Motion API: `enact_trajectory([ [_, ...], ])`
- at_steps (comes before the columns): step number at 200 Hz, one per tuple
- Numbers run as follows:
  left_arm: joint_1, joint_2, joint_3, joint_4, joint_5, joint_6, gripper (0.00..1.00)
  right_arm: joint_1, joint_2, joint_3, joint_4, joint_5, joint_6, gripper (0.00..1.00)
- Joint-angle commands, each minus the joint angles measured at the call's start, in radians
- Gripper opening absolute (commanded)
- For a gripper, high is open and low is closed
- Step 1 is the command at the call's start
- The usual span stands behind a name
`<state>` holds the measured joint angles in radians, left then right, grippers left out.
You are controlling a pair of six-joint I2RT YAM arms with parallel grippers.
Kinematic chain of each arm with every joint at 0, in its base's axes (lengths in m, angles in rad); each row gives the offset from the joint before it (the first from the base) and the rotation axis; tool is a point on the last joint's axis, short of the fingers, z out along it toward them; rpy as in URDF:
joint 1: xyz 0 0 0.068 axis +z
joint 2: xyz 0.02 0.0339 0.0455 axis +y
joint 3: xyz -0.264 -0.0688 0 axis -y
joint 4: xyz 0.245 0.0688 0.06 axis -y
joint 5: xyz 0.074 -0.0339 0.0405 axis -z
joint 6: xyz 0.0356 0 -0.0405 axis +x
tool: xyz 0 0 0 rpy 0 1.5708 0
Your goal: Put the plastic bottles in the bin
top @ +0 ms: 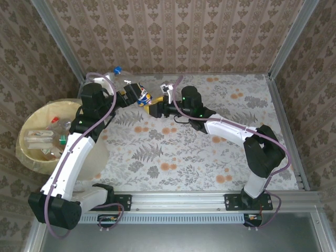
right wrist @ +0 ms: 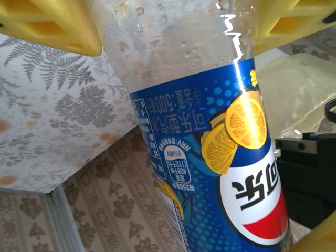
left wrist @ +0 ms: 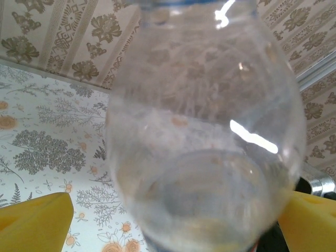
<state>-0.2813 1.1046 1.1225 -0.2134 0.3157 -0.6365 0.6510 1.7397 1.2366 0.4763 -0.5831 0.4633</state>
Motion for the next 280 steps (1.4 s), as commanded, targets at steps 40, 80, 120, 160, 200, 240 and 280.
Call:
enact_trajectory([
  [40, -0.011, 0.023, 0.011, 0.095, 0.007, -0.022, 0.97, 0.022, -0.023, 0.013, 0.054, -0.084, 0.021, 0.46],
  [80, -0.013, 0.006, 0.001, 0.09, -0.002, -0.02, 0.72, 0.021, -0.021, 0.025, 0.041, -0.097, 0.02, 0.48],
  [120, -0.012, -0.005, 0.003, 0.071, -0.012, -0.015, 0.6, 0.022, -0.026, 0.039, 0.007, -0.113, 0.007, 0.59],
  [160, -0.013, -0.007, 0.011, 0.056, -0.015, -0.013, 0.57, 0.021, -0.038, 0.038, -0.022, -0.095, -0.015, 0.69],
  [200, -0.013, -0.069, 0.093, -0.074, -0.092, 0.043, 0.54, 0.015, -0.101, 0.003, -0.062, -0.038, -0.126, 0.83],
  [240, -0.006, -0.191, 0.204, -0.335, -0.4, 0.138, 0.53, -0.008, -0.21, -0.071, -0.138, 0.14, -0.285, 0.99],
  [280, 0.014, -0.343, 0.27, -0.503, -0.68, 0.162, 0.52, -0.04, -0.268, -0.154, -0.131, 0.238, -0.316, 1.0],
])
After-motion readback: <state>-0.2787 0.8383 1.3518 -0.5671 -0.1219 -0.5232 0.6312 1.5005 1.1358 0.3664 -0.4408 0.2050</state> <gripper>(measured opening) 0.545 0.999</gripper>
